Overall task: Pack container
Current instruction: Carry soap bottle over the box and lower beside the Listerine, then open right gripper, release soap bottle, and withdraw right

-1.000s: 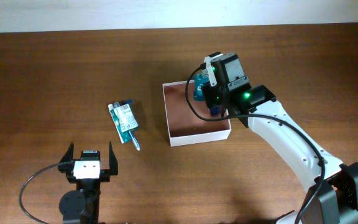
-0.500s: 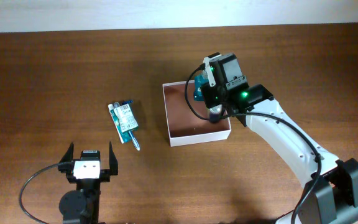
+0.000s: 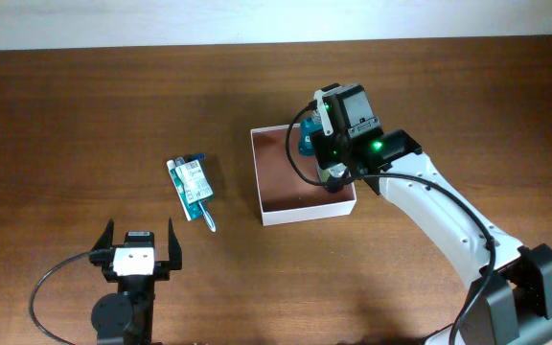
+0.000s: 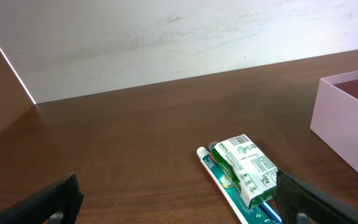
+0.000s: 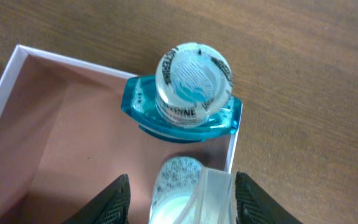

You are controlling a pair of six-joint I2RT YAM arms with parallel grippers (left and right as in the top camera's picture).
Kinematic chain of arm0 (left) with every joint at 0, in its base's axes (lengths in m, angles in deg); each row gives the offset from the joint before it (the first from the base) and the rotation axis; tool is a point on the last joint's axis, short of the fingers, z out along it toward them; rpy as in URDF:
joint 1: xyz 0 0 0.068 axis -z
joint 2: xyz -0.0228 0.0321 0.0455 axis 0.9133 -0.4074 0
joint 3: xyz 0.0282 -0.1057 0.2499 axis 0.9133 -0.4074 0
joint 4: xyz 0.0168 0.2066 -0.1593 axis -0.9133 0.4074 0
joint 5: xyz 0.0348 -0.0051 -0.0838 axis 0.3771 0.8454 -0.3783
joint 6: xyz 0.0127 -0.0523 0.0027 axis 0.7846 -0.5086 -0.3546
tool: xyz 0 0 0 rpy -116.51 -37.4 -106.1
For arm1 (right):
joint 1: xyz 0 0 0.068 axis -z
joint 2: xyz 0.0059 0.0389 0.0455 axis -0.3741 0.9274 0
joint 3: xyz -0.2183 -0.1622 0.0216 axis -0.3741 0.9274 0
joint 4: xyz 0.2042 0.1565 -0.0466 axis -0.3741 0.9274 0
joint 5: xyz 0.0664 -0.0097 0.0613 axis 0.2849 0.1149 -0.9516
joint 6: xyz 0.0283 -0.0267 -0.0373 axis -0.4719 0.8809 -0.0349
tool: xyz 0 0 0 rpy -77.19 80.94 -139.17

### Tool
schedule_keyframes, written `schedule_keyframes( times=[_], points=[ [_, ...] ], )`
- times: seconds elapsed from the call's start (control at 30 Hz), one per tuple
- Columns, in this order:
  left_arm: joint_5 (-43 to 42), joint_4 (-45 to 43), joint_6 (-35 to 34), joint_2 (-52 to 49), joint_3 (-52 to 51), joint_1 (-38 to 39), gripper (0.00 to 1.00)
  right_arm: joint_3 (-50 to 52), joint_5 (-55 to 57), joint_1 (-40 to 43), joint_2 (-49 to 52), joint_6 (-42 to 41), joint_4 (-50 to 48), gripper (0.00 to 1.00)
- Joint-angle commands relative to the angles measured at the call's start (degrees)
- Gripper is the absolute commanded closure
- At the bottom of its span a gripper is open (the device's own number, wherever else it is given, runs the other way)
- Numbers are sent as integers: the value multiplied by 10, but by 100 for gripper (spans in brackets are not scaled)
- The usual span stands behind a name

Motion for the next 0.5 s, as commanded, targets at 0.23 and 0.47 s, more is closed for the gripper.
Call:
schedule_keyframes(
  times=[0.23,0.47],
  points=[
    [4,-2,9,3,-4,3,1,-13,3,2,-99,0,15,39],
    [4,-2,9,3,-4,3,1,-13,35,2,-156,-1,34,38]
  ],
)
